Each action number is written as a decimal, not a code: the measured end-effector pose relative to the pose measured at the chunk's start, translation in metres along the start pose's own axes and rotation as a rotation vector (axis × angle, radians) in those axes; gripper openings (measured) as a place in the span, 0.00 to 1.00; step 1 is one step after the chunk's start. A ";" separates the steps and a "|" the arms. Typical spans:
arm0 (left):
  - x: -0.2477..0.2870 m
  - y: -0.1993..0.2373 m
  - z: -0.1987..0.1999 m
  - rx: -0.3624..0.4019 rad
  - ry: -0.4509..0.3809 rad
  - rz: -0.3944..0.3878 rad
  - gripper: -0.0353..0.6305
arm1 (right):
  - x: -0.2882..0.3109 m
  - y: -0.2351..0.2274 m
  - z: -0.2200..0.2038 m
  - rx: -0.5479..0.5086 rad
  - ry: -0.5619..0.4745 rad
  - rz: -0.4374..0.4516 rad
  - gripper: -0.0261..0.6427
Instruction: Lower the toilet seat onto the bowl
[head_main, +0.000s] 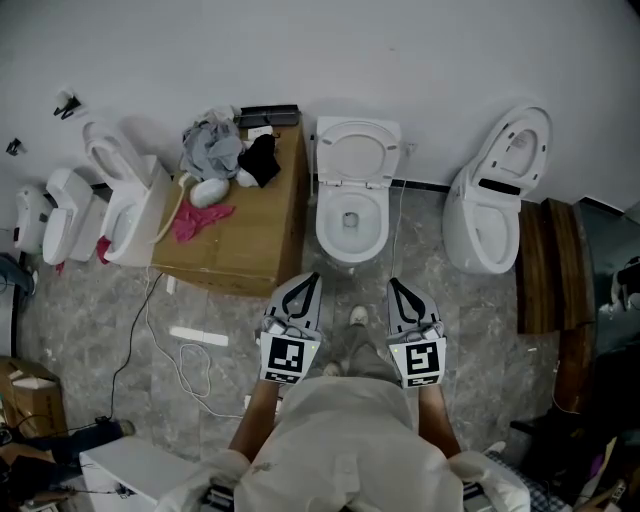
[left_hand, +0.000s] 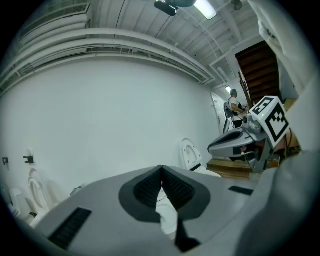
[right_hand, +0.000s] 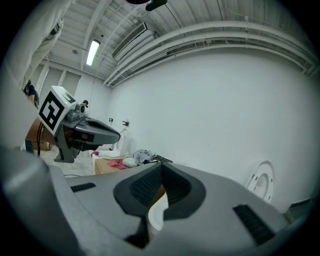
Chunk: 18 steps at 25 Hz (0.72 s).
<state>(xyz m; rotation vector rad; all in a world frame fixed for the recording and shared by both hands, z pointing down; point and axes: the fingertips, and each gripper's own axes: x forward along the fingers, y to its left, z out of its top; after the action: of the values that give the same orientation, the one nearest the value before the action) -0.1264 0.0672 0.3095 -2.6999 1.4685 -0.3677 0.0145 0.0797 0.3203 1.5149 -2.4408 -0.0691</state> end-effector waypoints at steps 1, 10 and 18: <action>0.007 0.002 0.001 0.000 0.002 0.001 0.07 | 0.006 -0.005 0.000 0.001 0.003 0.003 0.05; 0.075 0.029 0.011 -0.006 0.027 0.047 0.07 | 0.063 -0.056 0.005 -0.008 0.014 0.056 0.05; 0.133 0.044 0.021 -0.010 0.052 0.092 0.07 | 0.109 -0.106 0.000 0.003 0.009 0.093 0.05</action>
<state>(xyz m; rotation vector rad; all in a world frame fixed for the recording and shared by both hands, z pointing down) -0.0882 -0.0695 0.3074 -2.6380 1.6060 -0.4287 0.0609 -0.0651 0.3227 1.3981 -2.5010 -0.0399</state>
